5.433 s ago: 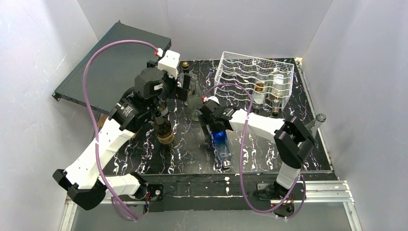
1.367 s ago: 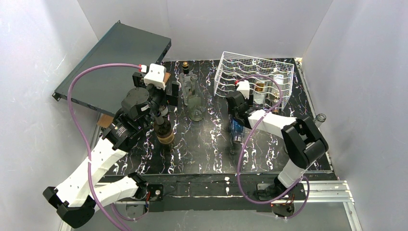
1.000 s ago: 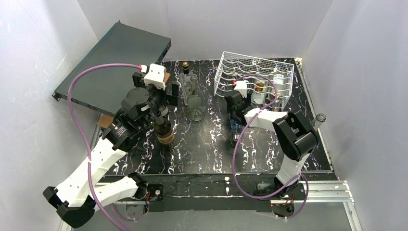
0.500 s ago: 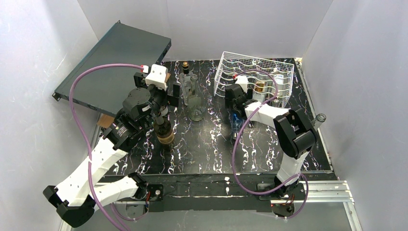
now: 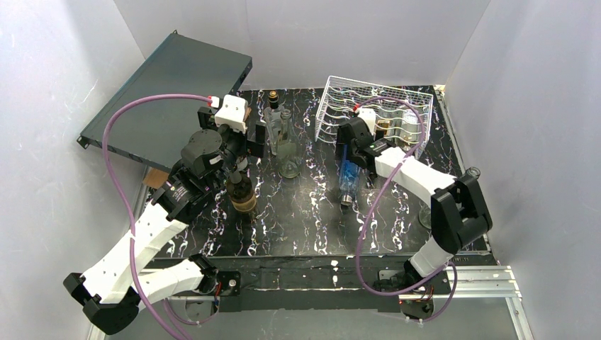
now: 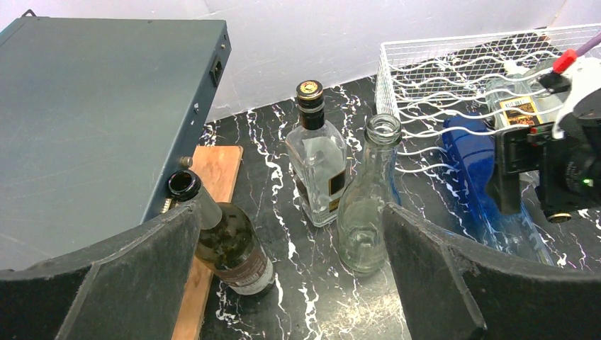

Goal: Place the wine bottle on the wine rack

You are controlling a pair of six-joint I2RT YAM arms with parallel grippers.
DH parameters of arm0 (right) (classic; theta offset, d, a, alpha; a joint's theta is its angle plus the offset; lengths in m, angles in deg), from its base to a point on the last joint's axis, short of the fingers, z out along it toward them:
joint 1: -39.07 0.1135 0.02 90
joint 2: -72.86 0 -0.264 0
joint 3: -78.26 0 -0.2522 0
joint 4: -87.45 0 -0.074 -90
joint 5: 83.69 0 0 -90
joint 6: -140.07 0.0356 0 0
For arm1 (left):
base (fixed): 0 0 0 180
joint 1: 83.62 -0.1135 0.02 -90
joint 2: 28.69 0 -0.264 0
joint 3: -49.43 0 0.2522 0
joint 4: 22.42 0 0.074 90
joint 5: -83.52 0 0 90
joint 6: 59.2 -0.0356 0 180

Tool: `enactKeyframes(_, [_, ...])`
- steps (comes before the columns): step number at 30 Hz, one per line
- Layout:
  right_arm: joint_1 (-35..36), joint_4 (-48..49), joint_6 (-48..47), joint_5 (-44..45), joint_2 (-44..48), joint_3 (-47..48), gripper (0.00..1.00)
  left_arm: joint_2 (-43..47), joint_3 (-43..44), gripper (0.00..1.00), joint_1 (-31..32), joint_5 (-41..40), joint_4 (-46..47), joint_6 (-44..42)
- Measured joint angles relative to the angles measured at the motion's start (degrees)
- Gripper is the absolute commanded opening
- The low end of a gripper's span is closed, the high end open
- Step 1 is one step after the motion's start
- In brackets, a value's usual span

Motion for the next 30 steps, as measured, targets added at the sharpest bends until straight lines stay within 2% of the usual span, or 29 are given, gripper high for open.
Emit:
enactKeyframes(7, [1.5, -12.1, 5.1, -2.5, 4.2, 0.8, 0.98, 0.0, 0.0, 0.98, 0.0, 0.2, -0.1, 0.0])
enactKeyframes(12, [5.7, -15.2, 9.2, -3.5, 8.2, -1.4, 0.98, 0.0, 0.0, 0.98, 0.0, 0.3, -0.4, 0.3])
enactKeyframes(15, [7.0, -15.5, 11.2, -3.7, 8.9, -3.0, 0.98, -0.2, 0.0, 0.98, 0.0, 0.5, -0.4, 0.5])
enactKeyframes(23, [7.3, -14.4, 13.8, -2.9, 8.1, -6.4, 0.88, -1.0, 0.0, 0.98, 0.0, 0.9, -0.5, 0.7])
enactKeyframes(27, [7.5, -11.9, 14.6, -3.3, 6.1, -7.4, 0.87, -1.2, 0.0, 0.98, 0.0, 0.9, -0.5, 0.7])
enactKeyframes(30, [7.8, -10.1, 14.7, -3.3, 4.0, -7.7, 0.77, -1.3, 0.0, 0.98, 0.0, 0.9, -0.5, 0.7])
